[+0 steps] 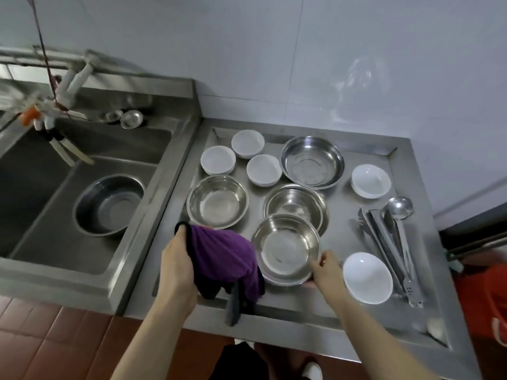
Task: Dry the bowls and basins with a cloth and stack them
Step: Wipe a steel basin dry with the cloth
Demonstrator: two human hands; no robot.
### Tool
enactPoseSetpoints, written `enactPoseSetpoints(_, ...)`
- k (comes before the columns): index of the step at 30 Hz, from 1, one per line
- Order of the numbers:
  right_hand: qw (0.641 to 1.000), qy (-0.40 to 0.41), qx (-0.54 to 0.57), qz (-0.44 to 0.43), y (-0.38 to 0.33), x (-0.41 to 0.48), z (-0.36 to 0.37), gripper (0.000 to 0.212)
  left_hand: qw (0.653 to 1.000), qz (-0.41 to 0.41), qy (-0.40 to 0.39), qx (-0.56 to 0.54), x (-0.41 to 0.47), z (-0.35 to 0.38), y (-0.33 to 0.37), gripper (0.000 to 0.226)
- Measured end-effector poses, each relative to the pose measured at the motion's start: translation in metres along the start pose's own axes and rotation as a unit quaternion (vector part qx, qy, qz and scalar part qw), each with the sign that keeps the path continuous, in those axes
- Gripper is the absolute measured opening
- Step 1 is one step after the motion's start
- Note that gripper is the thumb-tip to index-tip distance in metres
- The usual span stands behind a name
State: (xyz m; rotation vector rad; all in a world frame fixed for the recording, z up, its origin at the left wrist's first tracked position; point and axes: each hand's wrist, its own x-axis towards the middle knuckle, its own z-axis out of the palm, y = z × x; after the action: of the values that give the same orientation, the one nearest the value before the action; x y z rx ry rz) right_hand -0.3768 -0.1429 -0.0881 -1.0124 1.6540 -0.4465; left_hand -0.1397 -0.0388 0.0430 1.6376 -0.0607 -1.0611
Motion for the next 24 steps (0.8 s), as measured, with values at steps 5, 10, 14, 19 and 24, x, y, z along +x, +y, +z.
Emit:
enactPoseSetpoints(5,0.991,0.025,0.123,-0.044,-0.041,-0.019,-0.002,0.017,0.998,0.018,-0.065,0.010,0.019,0.026,0.027,0.040)
enactPoseSetpoints(10,0.981,0.016,0.167,-0.098,-0.071,-0.034,0.006,0.031,0.984,0.115,-0.135,0.012,0.020,0.062,0.058,0.025)
enactPoseSetpoints(14,0.968,0.001,0.168,-0.188,-0.099,-0.045,0.005,0.060,0.903,0.287,-0.231,0.219,0.020,0.096,0.061,0.010)
enactPoseSetpoints(19,0.961,0.031,0.139,-0.239,-0.124,-0.048,-0.010,0.040,0.603,0.458,-0.250,0.604,0.037,0.124,0.043,0.047)
enactPoseSetpoints(24,0.958,0.026,0.134,-0.252,-0.136,-0.047,-0.029,0.045,0.605,0.543,-0.227,0.536,0.031,0.130,0.051,0.055)
